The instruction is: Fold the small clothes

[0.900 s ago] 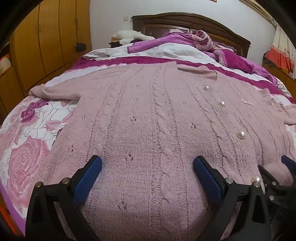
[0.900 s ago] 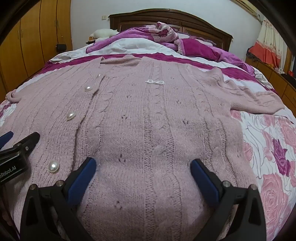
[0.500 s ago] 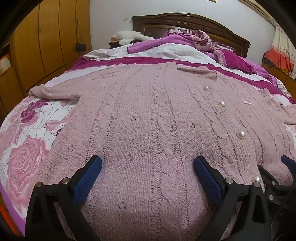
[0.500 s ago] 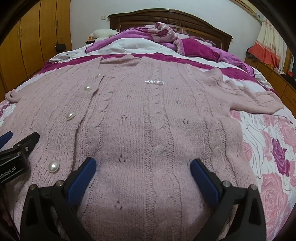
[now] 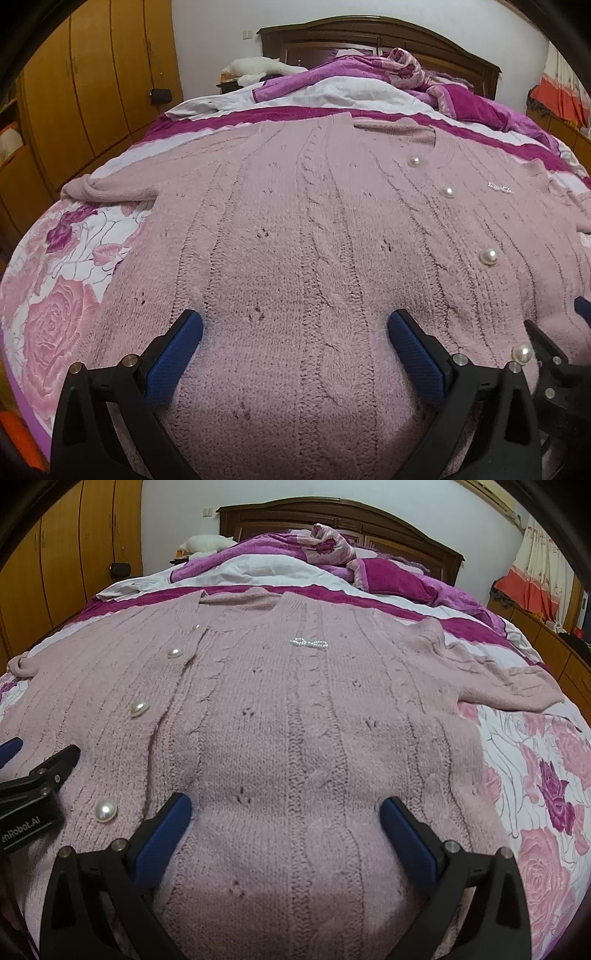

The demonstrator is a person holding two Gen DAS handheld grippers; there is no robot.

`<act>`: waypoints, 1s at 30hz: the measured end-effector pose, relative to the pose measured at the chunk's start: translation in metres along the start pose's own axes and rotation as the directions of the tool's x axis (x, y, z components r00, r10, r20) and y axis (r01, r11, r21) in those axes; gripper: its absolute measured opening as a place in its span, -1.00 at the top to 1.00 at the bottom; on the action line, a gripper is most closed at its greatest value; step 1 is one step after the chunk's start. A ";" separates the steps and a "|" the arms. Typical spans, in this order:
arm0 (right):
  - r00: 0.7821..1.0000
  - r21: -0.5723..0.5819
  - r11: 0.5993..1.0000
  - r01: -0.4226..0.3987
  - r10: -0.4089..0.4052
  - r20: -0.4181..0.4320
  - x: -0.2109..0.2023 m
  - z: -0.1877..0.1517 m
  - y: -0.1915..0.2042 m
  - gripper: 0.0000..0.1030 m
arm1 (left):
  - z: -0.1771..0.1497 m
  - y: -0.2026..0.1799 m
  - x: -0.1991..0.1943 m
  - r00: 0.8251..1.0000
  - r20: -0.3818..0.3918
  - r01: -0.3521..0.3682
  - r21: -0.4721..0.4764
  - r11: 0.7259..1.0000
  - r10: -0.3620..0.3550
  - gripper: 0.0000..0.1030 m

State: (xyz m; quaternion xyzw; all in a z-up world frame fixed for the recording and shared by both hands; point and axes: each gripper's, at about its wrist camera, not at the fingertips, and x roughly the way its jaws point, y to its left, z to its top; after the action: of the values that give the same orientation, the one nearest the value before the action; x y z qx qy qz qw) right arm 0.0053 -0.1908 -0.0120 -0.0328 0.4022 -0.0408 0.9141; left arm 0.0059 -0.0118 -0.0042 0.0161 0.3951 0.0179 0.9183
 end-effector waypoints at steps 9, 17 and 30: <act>1.000 0.003 1.000 -0.005 0.005 0.003 -0.001 -0.002 -0.002 -0.99 | -0.001 0.004 0.002 1.000 -0.010 0.008 -0.018 1.000 -0.008 -0.66; 1.000 0.001 1.000 -0.003 0.003 0.002 -0.001 -0.001 -0.001 -0.99 | 0.001 0.004 0.005 1.000 -0.003 0.009 -0.030 0.999 -0.010 -0.68; 1.000 -0.004 1.000 0.003 -0.003 0.001 -0.001 -0.002 0.000 -0.99 | 0.000 0.005 0.002 1.000 0.011 0.019 -0.037 0.999 -0.018 -0.68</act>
State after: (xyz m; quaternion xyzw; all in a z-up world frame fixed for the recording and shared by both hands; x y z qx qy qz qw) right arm 0.0030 -0.1910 -0.0121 -0.0352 0.4019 -0.0416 0.9141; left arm 0.0069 -0.0068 -0.0056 -0.0045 0.3897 0.0166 0.9208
